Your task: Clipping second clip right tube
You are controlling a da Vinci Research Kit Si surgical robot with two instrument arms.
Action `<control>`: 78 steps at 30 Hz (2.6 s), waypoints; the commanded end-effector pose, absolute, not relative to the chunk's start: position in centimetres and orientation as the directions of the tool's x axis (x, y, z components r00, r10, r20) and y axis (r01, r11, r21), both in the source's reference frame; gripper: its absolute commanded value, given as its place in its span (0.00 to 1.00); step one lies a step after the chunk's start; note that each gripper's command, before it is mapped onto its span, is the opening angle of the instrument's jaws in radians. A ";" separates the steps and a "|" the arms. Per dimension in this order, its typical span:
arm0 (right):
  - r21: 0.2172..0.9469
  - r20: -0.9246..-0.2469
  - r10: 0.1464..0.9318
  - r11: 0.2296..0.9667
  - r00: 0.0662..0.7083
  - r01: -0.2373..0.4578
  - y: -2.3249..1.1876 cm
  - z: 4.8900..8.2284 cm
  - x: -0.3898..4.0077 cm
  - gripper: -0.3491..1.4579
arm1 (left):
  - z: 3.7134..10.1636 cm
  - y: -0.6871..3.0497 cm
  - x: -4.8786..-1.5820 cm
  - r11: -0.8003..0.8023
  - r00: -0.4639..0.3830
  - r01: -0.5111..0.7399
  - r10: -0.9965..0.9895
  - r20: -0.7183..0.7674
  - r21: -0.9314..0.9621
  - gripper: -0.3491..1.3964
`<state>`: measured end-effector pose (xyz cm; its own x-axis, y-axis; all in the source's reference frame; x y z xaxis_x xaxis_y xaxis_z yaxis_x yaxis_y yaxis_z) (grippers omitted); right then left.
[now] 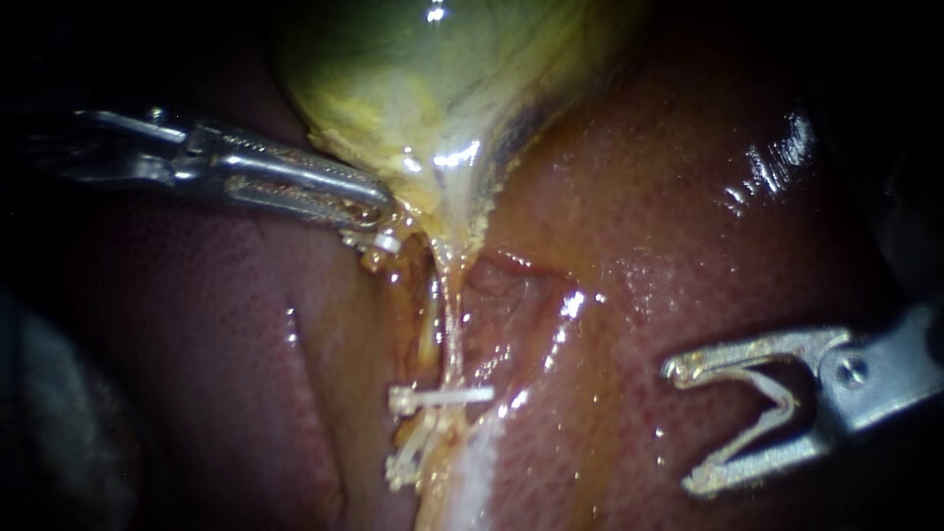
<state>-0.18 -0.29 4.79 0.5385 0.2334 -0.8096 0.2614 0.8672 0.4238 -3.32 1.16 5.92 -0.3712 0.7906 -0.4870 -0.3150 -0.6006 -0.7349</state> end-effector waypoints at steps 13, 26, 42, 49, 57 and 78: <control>0.424 -0.810 0.233 0.867 0.538 0.262 -0.29 4.79 -0.19 0.47 | 5.50 1.28 -2.84 -0.595 -0.365 -0.325 0.796 -0.483 -0.735 0.00; 0.424 -0.810 0.233 0.867 0.538 0.262 -0.29 4.79 -0.19 0.47 | 5.31 1.45 -2.52 -0.587 -0.348 -0.354 0.805 -0.480 -0.728 0.00; 0.589 -0.742 0.461 0.795 0.486 0.145 -0.16 4.71 0.33 0.47 | 5.28 1.43 -2.52 -0.586 -0.347 -0.356 0.806 -0.480 -0.728 0.00; 0.697 -0.639 0.592 0.716 0.490 0.045 -0.03 4.82 0.75 0.47 | 5.27 1.42 -2.53 -0.586 -0.346 -0.358 0.806 -0.479 -0.727 0.00; 0.748 -0.571 0.660 0.663 0.488 -0.020 0.13 5.03 1.05 0.47 | 5.25 1.41 -2.55 -0.585 -0.345 -0.359 0.807 -0.479 -0.727 0.00; 0.799 -0.495 0.729 0.596 0.473 -0.081 0.18 5.56 1.70 0.47 | 5.23 1.40 -2.58 -0.584 -0.344 -0.362 0.808 -0.478 -0.726 0.00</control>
